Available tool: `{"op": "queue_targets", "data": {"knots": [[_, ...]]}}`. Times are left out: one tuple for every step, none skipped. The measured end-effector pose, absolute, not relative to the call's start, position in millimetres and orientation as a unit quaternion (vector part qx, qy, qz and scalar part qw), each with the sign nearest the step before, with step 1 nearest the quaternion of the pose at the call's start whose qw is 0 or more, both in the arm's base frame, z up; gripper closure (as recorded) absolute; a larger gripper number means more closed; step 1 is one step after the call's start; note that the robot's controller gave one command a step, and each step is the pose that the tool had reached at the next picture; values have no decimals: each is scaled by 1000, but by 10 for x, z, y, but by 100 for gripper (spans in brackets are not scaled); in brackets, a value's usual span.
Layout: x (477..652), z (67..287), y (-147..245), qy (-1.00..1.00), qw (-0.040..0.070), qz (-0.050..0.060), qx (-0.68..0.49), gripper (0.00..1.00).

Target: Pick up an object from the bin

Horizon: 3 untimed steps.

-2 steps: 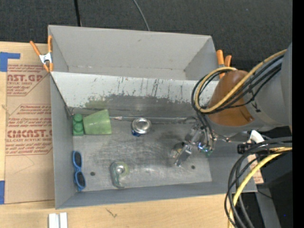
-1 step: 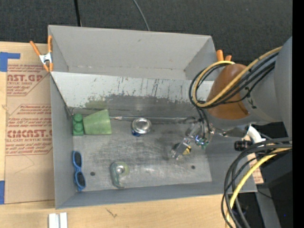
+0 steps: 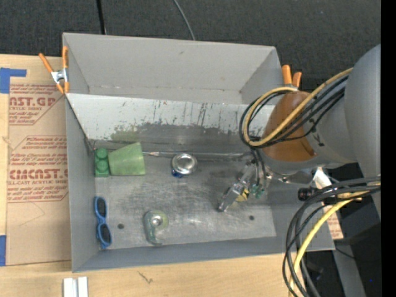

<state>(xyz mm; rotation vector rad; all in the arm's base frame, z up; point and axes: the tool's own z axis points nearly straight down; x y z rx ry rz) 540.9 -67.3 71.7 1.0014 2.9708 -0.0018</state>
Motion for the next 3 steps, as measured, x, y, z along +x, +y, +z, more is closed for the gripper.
{"op": "queue_targets", "data": {"knots": [[5324, 719, -808, 915, 3, 2, 404, 0], [5339, 749, -814, 915, 4, 2, 404, 100], [5346, 988, -809, 915, 1, 0, 403, 100]]}}
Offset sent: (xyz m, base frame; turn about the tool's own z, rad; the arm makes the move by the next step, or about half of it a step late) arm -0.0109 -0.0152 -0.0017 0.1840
